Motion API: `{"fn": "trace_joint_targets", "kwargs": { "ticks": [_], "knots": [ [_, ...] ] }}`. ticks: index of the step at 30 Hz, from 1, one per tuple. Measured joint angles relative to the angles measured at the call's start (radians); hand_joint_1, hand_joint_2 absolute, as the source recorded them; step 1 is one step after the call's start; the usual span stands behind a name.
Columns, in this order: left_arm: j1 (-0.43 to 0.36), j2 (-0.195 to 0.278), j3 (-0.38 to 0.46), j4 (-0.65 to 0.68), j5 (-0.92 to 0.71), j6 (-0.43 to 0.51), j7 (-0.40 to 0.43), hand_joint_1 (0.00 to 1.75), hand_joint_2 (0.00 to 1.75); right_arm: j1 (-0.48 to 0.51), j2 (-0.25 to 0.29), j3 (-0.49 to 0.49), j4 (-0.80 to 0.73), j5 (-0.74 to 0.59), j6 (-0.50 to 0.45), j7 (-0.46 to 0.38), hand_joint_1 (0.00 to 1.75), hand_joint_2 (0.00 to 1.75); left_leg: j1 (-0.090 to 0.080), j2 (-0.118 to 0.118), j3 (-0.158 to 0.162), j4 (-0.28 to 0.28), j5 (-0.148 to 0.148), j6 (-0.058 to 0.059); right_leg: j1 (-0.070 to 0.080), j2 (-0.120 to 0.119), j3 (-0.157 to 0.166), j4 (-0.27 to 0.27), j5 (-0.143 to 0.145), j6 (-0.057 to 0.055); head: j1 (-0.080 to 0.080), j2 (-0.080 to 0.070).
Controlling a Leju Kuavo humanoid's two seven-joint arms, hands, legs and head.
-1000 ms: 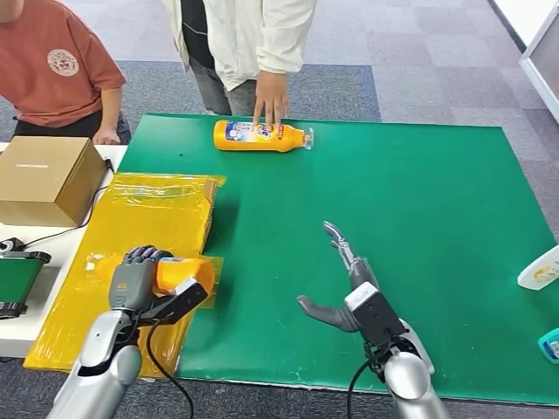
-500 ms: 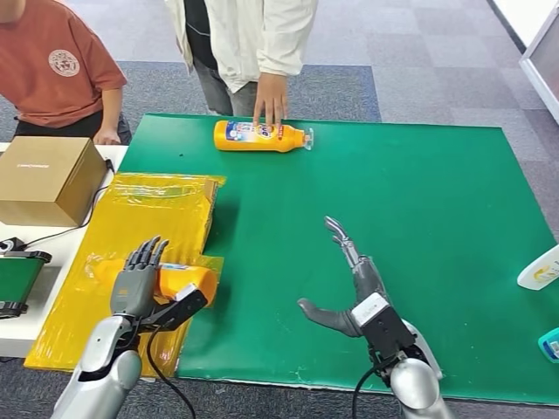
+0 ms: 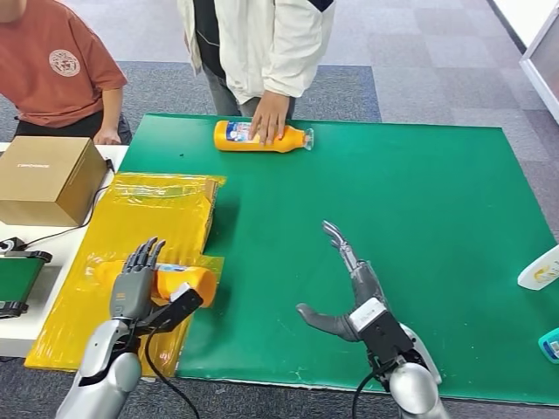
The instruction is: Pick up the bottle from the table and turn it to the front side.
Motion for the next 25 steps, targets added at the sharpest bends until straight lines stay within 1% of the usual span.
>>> {"fn": "trace_joint_targets", "kwargs": {
  "ticks": [2,5,7,9,15,19,22,25],
  "knots": [
    [-0.016,0.003,0.018,0.0,0.132,-0.099,-0.031,0.0,1.75,-0.001,-0.001,0.002,0.0,-0.001,0.0,-0.004,0.0,1.75,0.0,0.0,0.002,0.0,0.0,0.0,0.0,-0.001,0.003,0.0,0.0,0.0,0.0,0.0],
    [-0.056,0.025,0.041,0.012,0.32,-0.294,-0.064,0.0,1.75,-0.011,-0.005,0.011,0.002,-0.011,0.0,-0.018,0.0,1.75,0.0,-0.002,0.008,-0.002,0.0,0.0,0.0,-0.001,0.009,0.0,-0.002,0.0,0.0,0.0],
    [-0.088,0.055,0.048,0.037,0.39,-0.372,-0.077,0.0,0.87,-0.029,-0.007,0.021,0.008,-0.023,0.001,-0.027,0.0,1.75,-0.001,-0.003,0.013,-0.003,0.0,0.0,0.0,-0.002,0.013,0.0,-0.003,0.0,0.0,0.0],
    [-0.113,0.081,0.05,0.067,0.404,-0.387,-0.079,0.0,0.0,-0.047,-0.009,0.031,0.014,-0.031,0.0,-0.032,0.0,1.75,-0.001,-0.003,0.016,-0.004,0.0,-0.001,0.0,-0.002,0.016,0.0,-0.003,0.0,0.0,0.0],
    [-0.161,0.123,0.05,0.129,0.351,-0.35,-0.025,0.0,0.0,-0.066,-0.017,0.052,0.026,-0.039,-0.007,-0.034,0.0,1.75,-0.001,-0.003,0.019,-0.004,0.002,-0.004,0.0,-0.001,0.016,0.0,0.0,-0.003,0.0,0.0],
    [-0.166,0.133,0.047,0.138,0.339,-0.34,-0.02,0.0,0.0,-0.069,-0.022,0.058,0.028,-0.037,-0.013,-0.034,0.0,1.75,-0.001,-0.003,0.018,-0.004,0.004,-0.003,0.0,-0.002,0.016,0.001,0.0,-0.003,0.0,0.0],
    [-0.153,0.132,0.048,0.128,0.377,-0.337,-0.052,0.0,0.0,-0.068,-0.025,0.058,0.028,-0.035,-0.018,-0.034,0.0,1.75,-0.001,-0.002,0.018,-0.004,0.003,-0.003,0.0,-0.001,0.015,0.001,0.0,-0.003,0.0,0.0],
    [-0.113,0.126,0.056,0.086,0.462,-0.34,-0.116,0.0,0.0,-0.063,-0.029,0.058,0.028,-0.031,-0.026,-0.034,0.0,1.75,-0.001,-0.002,0.016,-0.004,0.003,-0.003,0.0,-0.001,0.014,0.001,0.0,-0.003,0.0,0.0]
  ]
}}
